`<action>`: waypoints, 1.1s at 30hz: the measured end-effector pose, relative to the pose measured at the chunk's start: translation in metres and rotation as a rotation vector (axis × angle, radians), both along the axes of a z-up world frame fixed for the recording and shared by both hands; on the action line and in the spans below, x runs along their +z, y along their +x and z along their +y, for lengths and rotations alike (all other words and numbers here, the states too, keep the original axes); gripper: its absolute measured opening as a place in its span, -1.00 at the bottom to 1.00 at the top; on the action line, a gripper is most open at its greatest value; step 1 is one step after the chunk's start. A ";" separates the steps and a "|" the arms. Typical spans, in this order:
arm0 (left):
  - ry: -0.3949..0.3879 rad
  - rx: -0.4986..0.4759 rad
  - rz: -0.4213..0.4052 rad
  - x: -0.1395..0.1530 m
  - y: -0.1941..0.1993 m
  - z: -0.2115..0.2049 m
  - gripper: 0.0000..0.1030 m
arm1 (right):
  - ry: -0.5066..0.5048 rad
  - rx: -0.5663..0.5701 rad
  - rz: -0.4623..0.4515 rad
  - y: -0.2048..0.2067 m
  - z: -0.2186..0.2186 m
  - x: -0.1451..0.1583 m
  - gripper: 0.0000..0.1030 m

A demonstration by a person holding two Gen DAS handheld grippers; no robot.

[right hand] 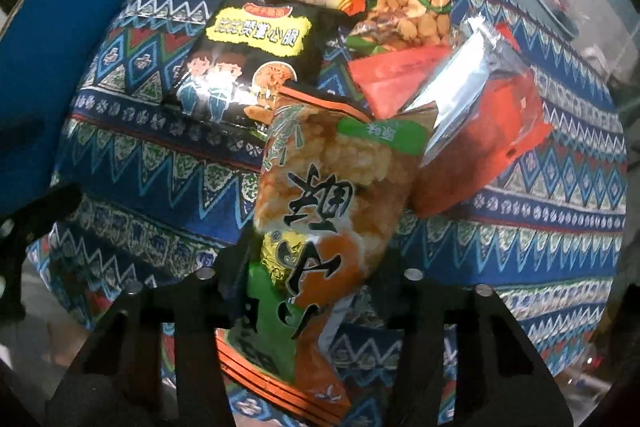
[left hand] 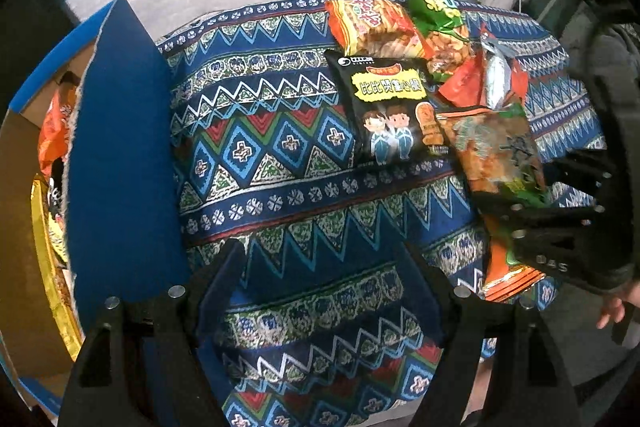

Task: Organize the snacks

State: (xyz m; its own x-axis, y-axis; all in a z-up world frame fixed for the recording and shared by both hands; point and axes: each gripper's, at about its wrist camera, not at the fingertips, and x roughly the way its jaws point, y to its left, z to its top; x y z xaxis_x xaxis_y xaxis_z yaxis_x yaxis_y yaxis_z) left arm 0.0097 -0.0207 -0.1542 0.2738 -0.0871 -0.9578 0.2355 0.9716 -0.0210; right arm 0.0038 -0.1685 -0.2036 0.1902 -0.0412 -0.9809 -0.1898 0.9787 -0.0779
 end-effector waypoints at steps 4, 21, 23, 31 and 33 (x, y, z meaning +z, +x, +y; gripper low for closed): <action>-0.040 0.030 0.005 0.003 0.013 -0.004 0.53 | 0.014 0.021 -0.036 -0.002 -0.011 0.017 -0.29; -0.135 0.111 0.038 -0.010 0.075 -0.056 0.66 | -0.006 -0.022 -0.183 0.019 -0.088 0.064 -0.28; -0.141 0.129 0.049 -0.014 0.081 -0.058 0.66 | -0.013 -0.026 -0.195 0.021 -0.095 0.066 -0.28; -0.143 0.196 0.098 -0.030 0.104 -0.064 0.66 | -0.027 -0.074 -0.198 0.035 -0.125 0.058 -0.29; -0.139 0.210 0.115 -0.037 0.109 -0.065 0.66 | -0.028 -0.082 -0.195 0.038 -0.128 0.056 -0.29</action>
